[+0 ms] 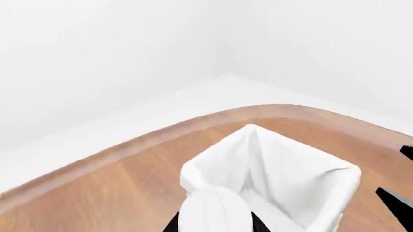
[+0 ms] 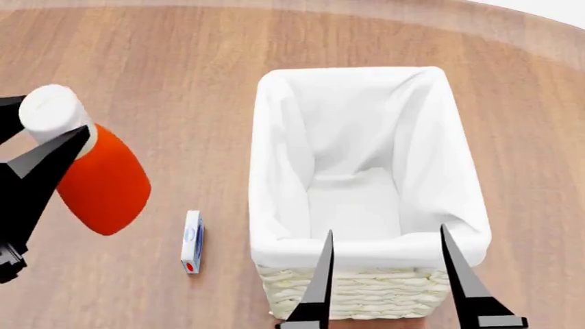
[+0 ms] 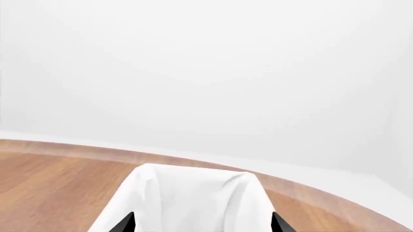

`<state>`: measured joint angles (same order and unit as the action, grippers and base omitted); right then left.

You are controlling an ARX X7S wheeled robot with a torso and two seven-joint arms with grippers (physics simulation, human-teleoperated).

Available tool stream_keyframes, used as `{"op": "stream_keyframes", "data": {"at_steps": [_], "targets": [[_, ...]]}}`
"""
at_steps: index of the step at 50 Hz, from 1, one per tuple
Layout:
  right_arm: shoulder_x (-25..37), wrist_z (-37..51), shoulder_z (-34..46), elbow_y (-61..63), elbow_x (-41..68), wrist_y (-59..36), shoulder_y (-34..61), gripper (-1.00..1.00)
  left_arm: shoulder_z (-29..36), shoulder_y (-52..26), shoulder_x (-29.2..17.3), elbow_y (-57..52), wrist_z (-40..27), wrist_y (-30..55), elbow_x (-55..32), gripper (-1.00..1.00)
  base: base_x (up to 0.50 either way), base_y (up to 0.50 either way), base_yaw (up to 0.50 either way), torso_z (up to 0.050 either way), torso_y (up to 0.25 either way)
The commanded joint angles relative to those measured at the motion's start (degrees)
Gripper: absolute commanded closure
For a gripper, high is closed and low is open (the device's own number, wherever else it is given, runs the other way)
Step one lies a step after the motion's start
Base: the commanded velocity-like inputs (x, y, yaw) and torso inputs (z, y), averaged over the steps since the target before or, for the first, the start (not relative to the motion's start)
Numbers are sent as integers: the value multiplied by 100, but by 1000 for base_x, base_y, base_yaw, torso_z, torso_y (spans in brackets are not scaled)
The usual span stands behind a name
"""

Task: Pick up the ketchup, and put it in the basket.

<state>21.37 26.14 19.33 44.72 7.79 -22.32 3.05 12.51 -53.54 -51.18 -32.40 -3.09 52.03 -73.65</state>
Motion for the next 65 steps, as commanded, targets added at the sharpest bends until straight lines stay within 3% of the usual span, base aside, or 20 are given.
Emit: {"op": "stream_keyframes", "data": {"at_steps": [1,13,26,35,41,46,48,65], "targets": [[6,-9,-2,-47,63,48,-5,-100,634,-1391,96,501,977,778,-370,100,0,0,0,0,0],[-36,-40,102,-228,94,174,-33,-100,976,-2491,529,1655,1505,1261,-423,100,0,0,0,0,1],[29,-386,116,-121,701,3,32,-100,1724,-3217,1082,2426,2290,1334,375,100,0,0,0,0,0],[347,-840,-378,517,2635,-1150,736,-100,2014,-3253,1288,2575,2481,1239,647,100,0,0,0,0,1],[558,-389,-862,908,4296,-2318,1706,-100,2093,-3246,1377,2690,2481,1180,754,100,0,0,0,0,0],[592,-145,-866,977,4865,-2737,2181,-100,2144,-3224,1428,2744,2469,1145,812,100,0,0,0,0,0],[496,164,-764,867,5476,-3204,2806,-100,2212,-3233,1507,2805,2463,1135,874,100,0,0,0,0,0],[19,417,-257,261,6137,-3780,3821,-100,2371,-3401,1736,3176,2391,1085,1117,100,0,0,0,0,1]]}}
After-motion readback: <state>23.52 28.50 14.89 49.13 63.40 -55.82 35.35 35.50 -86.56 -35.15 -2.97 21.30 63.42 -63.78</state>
